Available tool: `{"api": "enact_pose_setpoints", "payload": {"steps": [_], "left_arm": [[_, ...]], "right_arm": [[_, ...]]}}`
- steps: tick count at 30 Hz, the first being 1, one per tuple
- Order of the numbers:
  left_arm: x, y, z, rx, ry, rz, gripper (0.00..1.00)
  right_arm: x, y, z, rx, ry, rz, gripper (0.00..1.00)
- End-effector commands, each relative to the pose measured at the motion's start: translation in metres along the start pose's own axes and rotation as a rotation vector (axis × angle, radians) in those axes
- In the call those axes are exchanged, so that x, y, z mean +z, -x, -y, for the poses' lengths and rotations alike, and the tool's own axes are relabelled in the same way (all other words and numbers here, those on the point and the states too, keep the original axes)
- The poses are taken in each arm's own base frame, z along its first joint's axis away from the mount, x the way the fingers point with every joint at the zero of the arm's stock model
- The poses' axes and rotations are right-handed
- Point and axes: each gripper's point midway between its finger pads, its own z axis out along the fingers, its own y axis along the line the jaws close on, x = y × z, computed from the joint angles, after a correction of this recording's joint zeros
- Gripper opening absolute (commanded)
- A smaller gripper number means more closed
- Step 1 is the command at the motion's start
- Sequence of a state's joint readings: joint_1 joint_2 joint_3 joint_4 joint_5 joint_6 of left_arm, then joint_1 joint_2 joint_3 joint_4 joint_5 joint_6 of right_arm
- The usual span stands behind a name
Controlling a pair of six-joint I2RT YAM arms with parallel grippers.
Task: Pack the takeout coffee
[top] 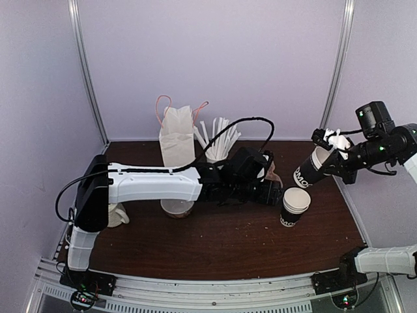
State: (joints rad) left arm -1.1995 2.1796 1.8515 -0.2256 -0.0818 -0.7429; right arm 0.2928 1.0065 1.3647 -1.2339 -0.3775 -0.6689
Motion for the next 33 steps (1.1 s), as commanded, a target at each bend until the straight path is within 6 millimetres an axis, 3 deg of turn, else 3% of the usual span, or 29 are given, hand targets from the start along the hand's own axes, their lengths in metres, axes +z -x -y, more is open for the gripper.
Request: {"api": "enact_pose_setpoints", "payload": {"steps": [1,3,6,13,18,22,27,33], "left_arm": [[-0.004,-0.012,0.000,0.189,-0.024,-0.019,0.67],[-0.010,-0.015,-0.001,0.204,-0.021,-0.012,0.64],[-0.036,-0.010,-0.009,0.231,0.043,0.039,0.63],[-0.129,0.003,-0.039,0.189,0.154,0.131,0.64],[-0.200,0.027,-0.067,0.267,0.305,0.217,0.66],[-0.242,0.041,-0.083,0.298,0.381,0.278,0.68],[-0.281,0.049,-0.108,0.259,0.456,0.356,0.69],[-0.310,0.055,-0.119,0.239,0.504,0.420,0.70]], "right_arm": [[0.000,-0.007,-0.004,-0.007,0.025,-0.045,0.00],[0.001,-0.005,-0.019,-0.006,0.110,-0.035,0.00],[0.008,-0.005,-0.035,-0.033,0.199,-0.051,0.00],[0.025,0.017,-0.053,-0.162,0.233,-0.035,0.00],[0.065,0.025,-0.074,-0.271,0.273,-0.095,0.00],[0.098,0.036,-0.102,-0.370,0.298,-0.132,0.00],[0.137,0.040,-0.130,-0.441,0.355,-0.222,0.00],[0.170,0.037,-0.162,-0.534,0.367,-0.264,0.00]]}}
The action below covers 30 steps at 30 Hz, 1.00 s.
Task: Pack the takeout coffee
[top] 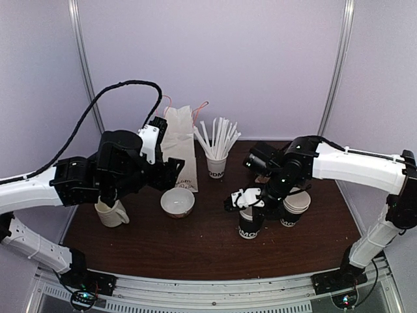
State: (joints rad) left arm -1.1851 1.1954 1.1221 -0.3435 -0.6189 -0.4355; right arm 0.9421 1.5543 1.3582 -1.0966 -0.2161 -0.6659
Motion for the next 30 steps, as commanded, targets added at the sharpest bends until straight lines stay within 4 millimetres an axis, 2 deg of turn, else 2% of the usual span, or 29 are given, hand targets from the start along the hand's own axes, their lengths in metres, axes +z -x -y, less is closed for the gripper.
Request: {"api": "enact_pose_setpoints", "payload": {"steps": [1,4,5,7,8,12,15,18,21,23,26,30], "left_arm": [[-0.014,0.012,-0.024,-0.012,0.082,0.057,0.70],[-0.017,0.010,-0.030,-0.021,0.096,0.060,0.71],[-0.017,0.008,-0.031,-0.019,0.098,0.057,0.71],[-0.018,0.007,-0.032,-0.017,0.100,0.058,0.71],[-0.018,0.007,-0.032,-0.014,0.100,0.058,0.71],[-0.016,0.008,-0.031,0.008,0.103,0.056,0.72],[-0.016,0.012,-0.030,0.024,0.101,0.058,0.72],[-0.018,0.017,-0.030,0.036,0.099,0.067,0.72],[-0.017,0.019,-0.031,0.046,0.103,0.069,0.73],[-0.017,0.020,-0.032,0.050,0.102,0.070,0.73],[-0.016,0.020,-0.033,0.058,0.102,0.066,0.73],[-0.010,0.017,-0.034,0.068,0.111,0.050,0.73]], "right_arm": [[0.012,0.019,0.004,-0.045,-0.069,0.001,0.00],[0.023,0.021,0.001,-0.059,-0.067,-0.016,0.00],[0.024,0.021,0.000,-0.060,-0.066,-0.015,0.05],[0.024,0.020,-0.002,-0.058,-0.068,-0.023,0.24],[0.021,0.019,-0.003,-0.061,-0.066,-0.023,0.28],[-0.002,0.015,-0.008,-0.067,-0.075,-0.008,0.42],[-0.030,0.005,-0.008,-0.048,-0.102,0.014,0.43],[-0.059,-0.016,0.007,0.053,-0.150,0.068,0.41],[-0.071,-0.054,0.025,0.186,-0.174,0.048,0.38],[-0.072,-0.081,0.029,0.248,-0.189,0.000,0.38],[-0.068,-0.111,0.032,0.312,-0.208,-0.054,0.42],[-0.057,-0.128,0.031,0.353,-0.194,-0.095,0.53]]}}
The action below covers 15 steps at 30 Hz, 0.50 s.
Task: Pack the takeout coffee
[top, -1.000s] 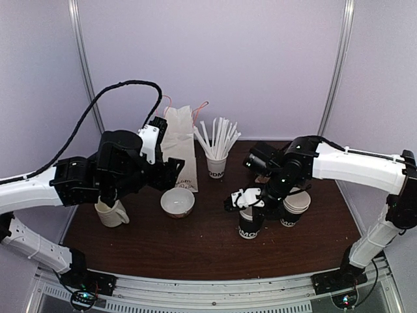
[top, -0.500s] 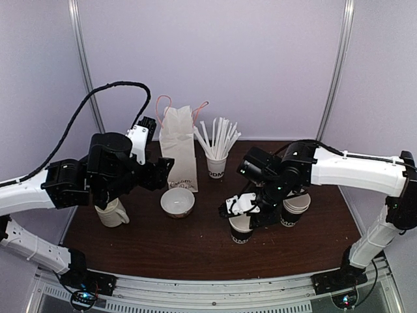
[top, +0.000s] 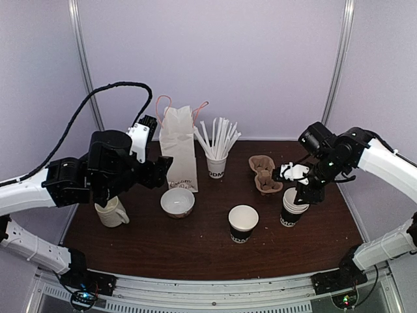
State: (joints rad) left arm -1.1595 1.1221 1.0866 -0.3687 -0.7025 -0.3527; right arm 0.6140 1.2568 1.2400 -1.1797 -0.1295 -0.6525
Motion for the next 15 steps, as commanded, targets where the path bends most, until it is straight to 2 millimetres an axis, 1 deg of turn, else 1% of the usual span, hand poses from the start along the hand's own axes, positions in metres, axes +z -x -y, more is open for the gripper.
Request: {"api": "enact_pose_setpoints", "payload": {"steps": [1,6,8,11,15], "left_arm": [[0.006,0.010,-0.002,0.004,0.019,0.010,0.73],[0.011,0.005,0.006,0.005,-0.004,-0.016,0.73],[0.011,0.005,0.009,0.001,-0.017,-0.018,0.73],[0.011,0.004,0.009,-0.009,-0.022,-0.019,0.73],[0.011,0.002,0.008,-0.013,-0.019,-0.022,0.73]], "right_arm": [[0.014,-0.024,-0.004,0.026,0.016,-0.078,0.54],[0.034,-0.036,0.000,0.032,0.024,-0.142,0.53],[0.041,-0.039,0.001,0.039,0.039,-0.145,0.50],[0.047,-0.042,0.005,0.035,0.047,-0.159,0.41],[0.047,-0.044,0.003,0.027,0.072,-0.165,0.21]]}}
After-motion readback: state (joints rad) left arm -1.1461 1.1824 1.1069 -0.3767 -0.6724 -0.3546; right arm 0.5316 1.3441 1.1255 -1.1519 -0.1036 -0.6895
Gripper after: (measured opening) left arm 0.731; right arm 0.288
